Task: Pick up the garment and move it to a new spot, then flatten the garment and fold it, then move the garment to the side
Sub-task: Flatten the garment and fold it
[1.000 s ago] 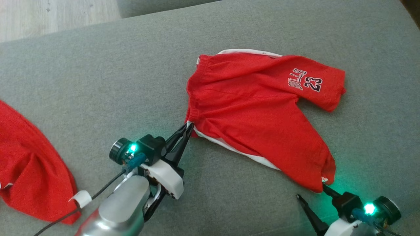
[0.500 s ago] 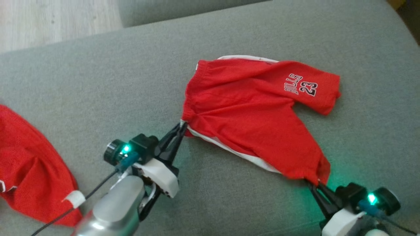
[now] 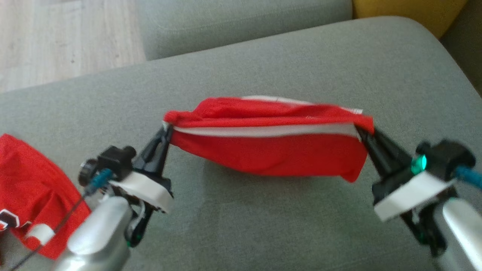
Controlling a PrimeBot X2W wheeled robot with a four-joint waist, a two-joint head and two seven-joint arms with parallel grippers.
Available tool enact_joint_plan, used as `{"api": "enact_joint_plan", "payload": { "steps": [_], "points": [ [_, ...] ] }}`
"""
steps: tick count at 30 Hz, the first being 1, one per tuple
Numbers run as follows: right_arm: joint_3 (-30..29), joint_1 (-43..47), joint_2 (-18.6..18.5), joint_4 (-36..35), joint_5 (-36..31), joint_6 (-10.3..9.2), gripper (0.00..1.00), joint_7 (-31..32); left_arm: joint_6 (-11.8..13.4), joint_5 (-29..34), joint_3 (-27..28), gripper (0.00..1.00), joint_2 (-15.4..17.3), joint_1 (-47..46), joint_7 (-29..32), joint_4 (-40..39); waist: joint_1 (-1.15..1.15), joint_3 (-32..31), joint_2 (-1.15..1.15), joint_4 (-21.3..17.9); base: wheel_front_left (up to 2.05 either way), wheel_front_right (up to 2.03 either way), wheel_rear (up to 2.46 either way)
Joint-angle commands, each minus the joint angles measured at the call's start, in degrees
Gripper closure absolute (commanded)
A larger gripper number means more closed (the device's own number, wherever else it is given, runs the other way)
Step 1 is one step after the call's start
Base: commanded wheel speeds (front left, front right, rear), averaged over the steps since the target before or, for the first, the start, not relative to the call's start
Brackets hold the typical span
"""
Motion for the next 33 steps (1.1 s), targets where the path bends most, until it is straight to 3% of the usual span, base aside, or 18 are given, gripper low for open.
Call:
{"api": "enact_joint_plan", "payload": {
  "steps": [1,11,19,26,30,33],
  "points": [
    [0.2,-3.9,-1.7,-2.5,1.0,-0.04,1.0,0.4,0.9,-0.8,3.4,1.0,3.0,-2.9,0.4,-2.7,0.0,-1.0,0.0,0.5,0.0,0.0,0.0],
    [-3.8,-5.1,0.5,-4.1,1.6,-0.04,1.0,3.7,5.1,-5.7,6.5,1.0,6.5,2.7,6.5,-15.7,0.0,-1.6,0.0,3.6,0.0,0.0,0.0],
    [-6.7,-8.8,1.4,-5.2,-0.2,-0.04,1.0,7.0,7.4,-7.4,8.2,1.0,9.8,2.7,12.0,-25.7,0.0,5.7,0.0,4.1,0.0,0.0,0.0],
    [-6.3,-28.3,1.3,1.4,1.2,-0.04,1.0,11.0,4.6,-7.8,9.9,1.0,11.1,-14.5,19.7,-24.0,0.0,17.3,0.0,3.3,0.0,0.0,0.0],
    [-1.0,-45.4,-0.3,10.9,-1.6,-0.04,1.0,11.3,3.2,-7.3,11.7,1.0,11.0,-29.5,23.5,-16.7,0.0,23.1,0.0,1.9,0.0,0.0,0.0],
    [-0.3,-58.5,1.8,20.9,-2.3,-0.04,1.0,8.4,2.8,-5.7,12.7,1.0,9.7,-41.3,23.6,-9.8,0.0,26.2,0.0,1.0,0.0,0.0,0.0]
  ]
}}
